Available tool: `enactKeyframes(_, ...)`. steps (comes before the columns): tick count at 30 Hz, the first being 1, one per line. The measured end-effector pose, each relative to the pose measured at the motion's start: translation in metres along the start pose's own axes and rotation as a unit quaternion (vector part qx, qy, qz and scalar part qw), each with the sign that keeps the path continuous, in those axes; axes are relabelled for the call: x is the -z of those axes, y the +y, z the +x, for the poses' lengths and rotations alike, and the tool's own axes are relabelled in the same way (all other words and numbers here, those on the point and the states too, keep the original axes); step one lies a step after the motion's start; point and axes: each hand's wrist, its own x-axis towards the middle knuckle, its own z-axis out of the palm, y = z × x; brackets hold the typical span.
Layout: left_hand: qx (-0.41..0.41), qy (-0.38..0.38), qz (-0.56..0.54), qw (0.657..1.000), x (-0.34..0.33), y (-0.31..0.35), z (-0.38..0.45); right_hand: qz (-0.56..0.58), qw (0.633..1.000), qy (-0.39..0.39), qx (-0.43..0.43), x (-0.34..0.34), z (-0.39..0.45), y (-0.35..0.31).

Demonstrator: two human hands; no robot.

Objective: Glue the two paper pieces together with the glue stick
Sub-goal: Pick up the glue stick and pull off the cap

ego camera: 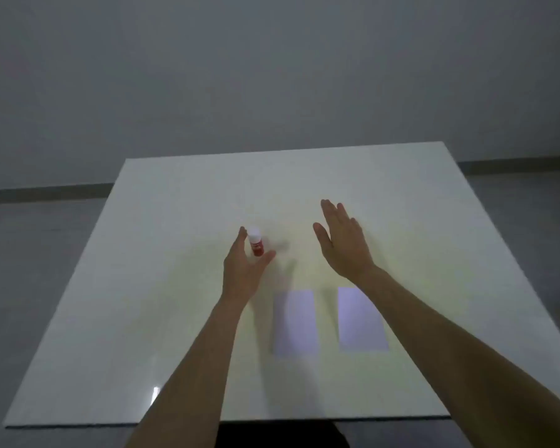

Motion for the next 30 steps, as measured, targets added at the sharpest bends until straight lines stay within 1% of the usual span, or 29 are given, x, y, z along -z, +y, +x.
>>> enactKeyframes(1, -0.03, 0.024, -0.014, 0.999, -0.004, 0.0, 0.001, 0.01, 0.999, 0.026, 0.023, -0.005, 0.001, -0.001)
enactKeyframes(4, -0.093, 0.091, -0.034, 0.991, -0.012, -0.001, 0.004, 0.023, 0.994, 0.066, 0.086, -0.011, 0.0, -0.009)
enactKeyframes(6, -0.117, 0.109, -0.057, 0.985, -0.016, -0.003, 0.0, 0.036, 0.987, 0.086, 0.131, -0.015, -0.01, -0.008)
enactKeyframes(8, -0.132, 0.124, -0.082, 0.98, -0.018, 0.001, -0.011, 0.063, 0.982, 0.087, 0.155, -0.013, -0.022, -0.006)
enactKeyframes(10, -0.148, 0.106, -0.134, 0.974, -0.019, 0.008, -0.028, 0.122, 0.977, 0.071, 0.162, -0.011, -0.036, -0.009)
enactKeyframes(12, -0.18, 0.065, -0.182, 0.964, -0.019, 0.015, -0.049, 0.198, 0.966, 0.064, 0.155, -0.006, -0.05, -0.012)
enactKeyframes(13, -0.194, 0.05, -0.185, 0.962, -0.018, 0.016, -0.058, 0.217, 0.963, 0.066, 0.149, -0.003, -0.056, -0.013)
enactKeyframes(14, -0.209, 0.043, -0.17, 0.962, -0.017, 0.016, -0.065, 0.228, 0.961, 0.072, 0.141, 0.0, -0.062, -0.012)
enactKeyframes(16, -0.242, 0.041, -0.108, 0.963, -0.017, 0.016, -0.078, 0.261, 0.955, 0.082, 0.112, 0.007, -0.071, -0.01)
enactKeyframes(19, -0.271, 0.064, -0.045, 0.959, -0.018, 0.018, -0.088, 0.287, 0.953, 0.073, 0.069, 0.017, -0.077, -0.011)
enactKeyframes(21, -0.28, 0.076, -0.01, 0.957, -0.018, 0.02, -0.091, 0.275, 0.959, 0.051, 0.045, 0.023, -0.078, -0.016)
enactKeyframes(23, -0.291, 0.084, 0.025, 0.953, -0.018, 0.023, -0.092, 0.264, 0.964, 0.009, 0.028, 0.025, -0.079, -0.02)
enactKeyframes(26, -0.331, 0.089, 0.066, 0.937, -0.018, 0.028, -0.093, 0.221, 0.974, -0.034, 0.047, 0.021, -0.079, -0.019)
enactKeyframes(27, -0.347, 0.091, 0.08, 0.93, -0.019, 0.029, -0.092, 0.223, 0.972, -0.041, 0.06, 0.021, -0.079, -0.017)
enactKeyframes(30, -0.37, 0.088, 0.106, 0.919, -0.021, 0.034, -0.091, 0.248, 0.955, -0.082, 0.14, 0.03, -0.076, -0.005)
